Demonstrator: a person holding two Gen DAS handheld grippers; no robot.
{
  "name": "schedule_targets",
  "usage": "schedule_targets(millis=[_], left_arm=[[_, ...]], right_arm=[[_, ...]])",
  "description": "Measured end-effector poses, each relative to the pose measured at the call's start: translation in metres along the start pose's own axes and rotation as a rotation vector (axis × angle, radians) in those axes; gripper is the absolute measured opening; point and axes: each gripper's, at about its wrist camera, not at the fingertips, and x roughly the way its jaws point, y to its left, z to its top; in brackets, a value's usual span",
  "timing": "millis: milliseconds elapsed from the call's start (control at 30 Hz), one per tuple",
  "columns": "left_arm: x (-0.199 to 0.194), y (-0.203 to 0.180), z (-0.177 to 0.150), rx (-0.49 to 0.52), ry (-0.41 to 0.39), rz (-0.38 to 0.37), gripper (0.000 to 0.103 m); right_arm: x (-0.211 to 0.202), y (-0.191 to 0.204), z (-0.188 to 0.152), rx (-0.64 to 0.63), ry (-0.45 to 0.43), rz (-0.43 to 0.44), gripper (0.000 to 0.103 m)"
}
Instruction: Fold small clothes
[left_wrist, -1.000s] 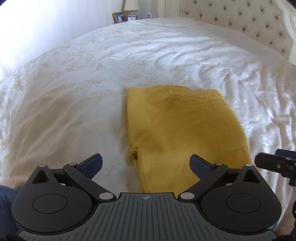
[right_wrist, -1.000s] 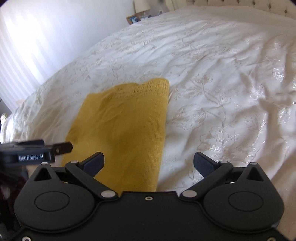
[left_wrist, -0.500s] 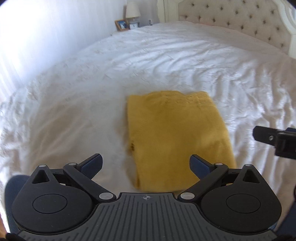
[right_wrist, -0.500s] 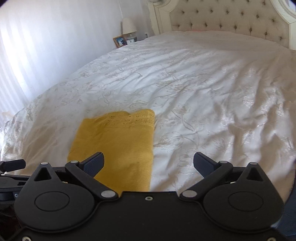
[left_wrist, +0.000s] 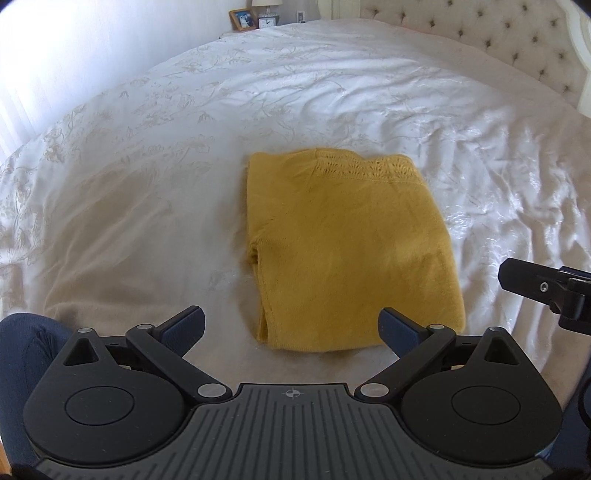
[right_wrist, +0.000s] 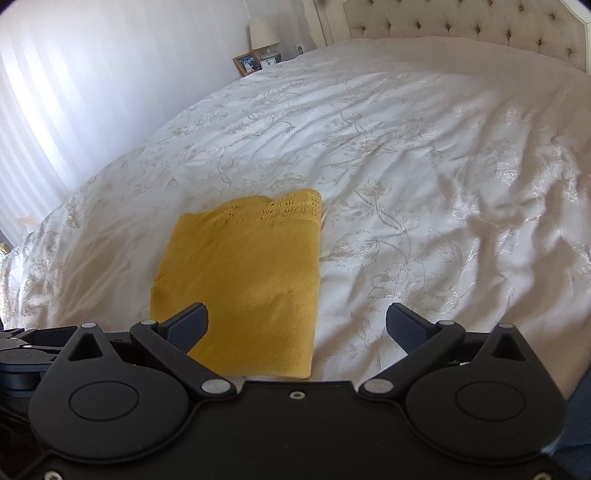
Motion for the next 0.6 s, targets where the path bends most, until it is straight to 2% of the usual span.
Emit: schedule_targets(millis=[600], left_arm=[[0.012,0.002,-0.001,0.0,0.049,-0.018,0.101]], right_arm=[[0.012,0.006,-0.004,0.015,0.059,0.009,0.102]])
